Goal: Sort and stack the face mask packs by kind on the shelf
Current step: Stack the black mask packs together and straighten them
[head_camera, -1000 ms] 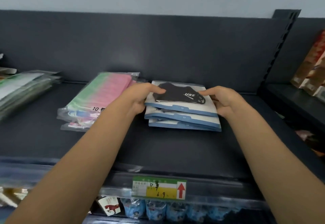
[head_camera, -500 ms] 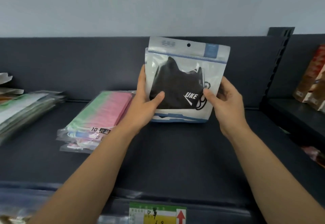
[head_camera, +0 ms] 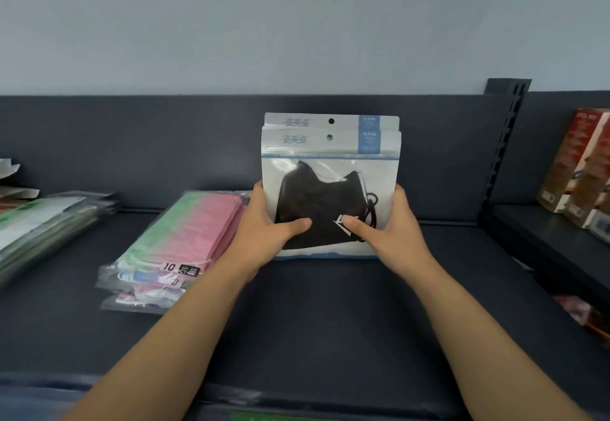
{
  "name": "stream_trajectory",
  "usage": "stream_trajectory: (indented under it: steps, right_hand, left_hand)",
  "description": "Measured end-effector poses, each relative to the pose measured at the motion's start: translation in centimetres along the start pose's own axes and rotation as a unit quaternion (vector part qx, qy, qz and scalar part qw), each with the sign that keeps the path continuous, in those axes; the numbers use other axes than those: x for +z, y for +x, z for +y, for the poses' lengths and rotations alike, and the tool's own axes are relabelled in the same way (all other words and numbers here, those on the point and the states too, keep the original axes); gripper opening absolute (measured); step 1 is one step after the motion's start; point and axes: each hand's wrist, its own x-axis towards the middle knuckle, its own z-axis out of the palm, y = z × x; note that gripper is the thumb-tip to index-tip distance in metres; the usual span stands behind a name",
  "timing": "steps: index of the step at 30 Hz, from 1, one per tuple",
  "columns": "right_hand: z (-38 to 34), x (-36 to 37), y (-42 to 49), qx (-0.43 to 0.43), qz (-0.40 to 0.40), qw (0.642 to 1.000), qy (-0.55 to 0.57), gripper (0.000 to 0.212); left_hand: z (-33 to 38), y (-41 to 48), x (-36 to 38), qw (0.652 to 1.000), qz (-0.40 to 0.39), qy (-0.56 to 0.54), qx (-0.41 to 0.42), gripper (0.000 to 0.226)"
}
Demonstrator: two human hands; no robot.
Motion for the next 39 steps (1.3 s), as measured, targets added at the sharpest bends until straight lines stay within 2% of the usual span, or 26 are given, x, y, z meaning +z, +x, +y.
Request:
stream_trajectory:
  steps: [3,7,11,12,16,22,25,27,30,34,37,39]
  right_hand:
    - [0.1,0.1,0.0,0.000,-0.007,1.000,-0.008,0.074]
    - [0.5,0.0,0.1,0.055,-0.011,0.998,-0.019,0.064]
    - [0.4,0.0,0.2,0.084,-0.023,0.996,-0.036,0.058]
    - [0.3,0.1,0.0,0.087,-0.036,0.995,-0.040,0.056]
    - [0.2,0.4,-0.3,0.080,-0.041,0.994,-0.070,0.052]
    - [-1.7,-0.7,-0.5,0.056,-0.011,0.998,-0.023,0.054]
    - [-2.1,-0.6,-0.4,0.084,0.016,0.996,-0.004,0.057]
    - [-1.8,-0.5,-0.3,0.149,0.004,0.989,-0.010,0.060]
    - [-1.4,-0.5,-0.6,0.237,-0.083,0.966,-0.068,0.065]
    - [-1.3,-0.5,-0.9,0.243,-0.112,0.945,-0.189,0.077]
    - [-1.1,-0.5,-1.1,0.202,-0.125,0.917,-0.321,0.086]
    - [-1.2,-0.5,-1.2,0.178,-0.120,0.900,-0.380,0.091]
  left_hand:
    - [-0.1,0.1,0.1,1.000,-0.008,-0.005,-0.008,0.063]
    - [-0.5,0.3,0.2,0.998,-0.021,0.042,-0.042,0.061]
    - [-0.3,0.2,0.2,0.997,-0.002,0.069,-0.033,0.083]
    - [-0.2,0.0,0.3,0.996,-0.003,0.084,-0.023,0.082]
    - [0.2,-0.7,0.8,0.990,-0.015,0.137,0.011,0.054]
    - [0.8,-0.6,-0.3,0.988,-0.010,0.124,0.093,0.050]
    - [1.5,-0.8,-0.4,0.992,-0.016,0.114,0.050,0.064]
    - [1.1,-0.8,-0.3,0.990,-0.026,0.136,0.000,0.052]
    - [0.3,-0.8,-0.2,0.970,-0.045,0.233,-0.053,0.029]
    - [-0.3,-0.4,-0.2,0.925,-0.068,0.360,-0.099,0.030]
    - [-0.2,-0.7,0.2,0.890,-0.079,0.444,-0.062,0.024]
    - [-0.4,-0.7,0.3,0.870,-0.065,0.489,-0.009,0.029]
